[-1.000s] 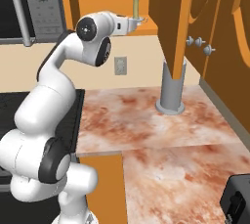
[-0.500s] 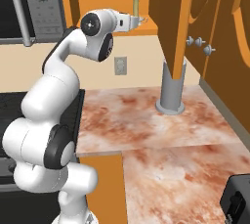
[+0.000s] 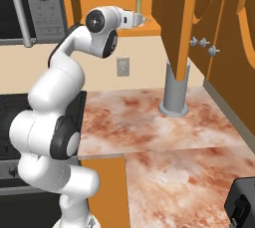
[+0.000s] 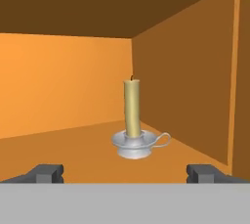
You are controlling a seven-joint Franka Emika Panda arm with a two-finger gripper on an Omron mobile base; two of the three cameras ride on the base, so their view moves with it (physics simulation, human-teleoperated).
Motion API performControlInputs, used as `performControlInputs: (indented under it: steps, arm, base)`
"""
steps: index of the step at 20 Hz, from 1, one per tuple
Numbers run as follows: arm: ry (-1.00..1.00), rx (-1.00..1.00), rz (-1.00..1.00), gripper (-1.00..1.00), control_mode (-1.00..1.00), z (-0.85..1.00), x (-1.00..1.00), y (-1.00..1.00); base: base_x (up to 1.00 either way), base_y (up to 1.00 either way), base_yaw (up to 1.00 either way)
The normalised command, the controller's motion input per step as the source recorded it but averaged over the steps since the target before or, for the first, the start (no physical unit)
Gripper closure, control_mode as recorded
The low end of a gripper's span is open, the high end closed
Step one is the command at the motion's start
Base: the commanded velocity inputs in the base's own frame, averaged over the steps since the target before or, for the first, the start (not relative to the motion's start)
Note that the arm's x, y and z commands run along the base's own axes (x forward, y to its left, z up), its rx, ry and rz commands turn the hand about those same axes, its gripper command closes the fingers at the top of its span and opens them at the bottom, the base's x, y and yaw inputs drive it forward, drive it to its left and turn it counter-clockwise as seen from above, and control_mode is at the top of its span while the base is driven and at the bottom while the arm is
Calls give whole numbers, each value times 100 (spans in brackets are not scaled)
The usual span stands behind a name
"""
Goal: Get the candle and the beer from the cabinet and move them to the dining counter.
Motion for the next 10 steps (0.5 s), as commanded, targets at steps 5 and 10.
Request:
performControlInputs:
  steps: [5,10]
  arm:
    - [0,0,0,-100,-100,15,26,0]
    - [0,0,0,-100,-100,8,26,0]
  base:
    - [0,0,0]
    - [0,0,0]
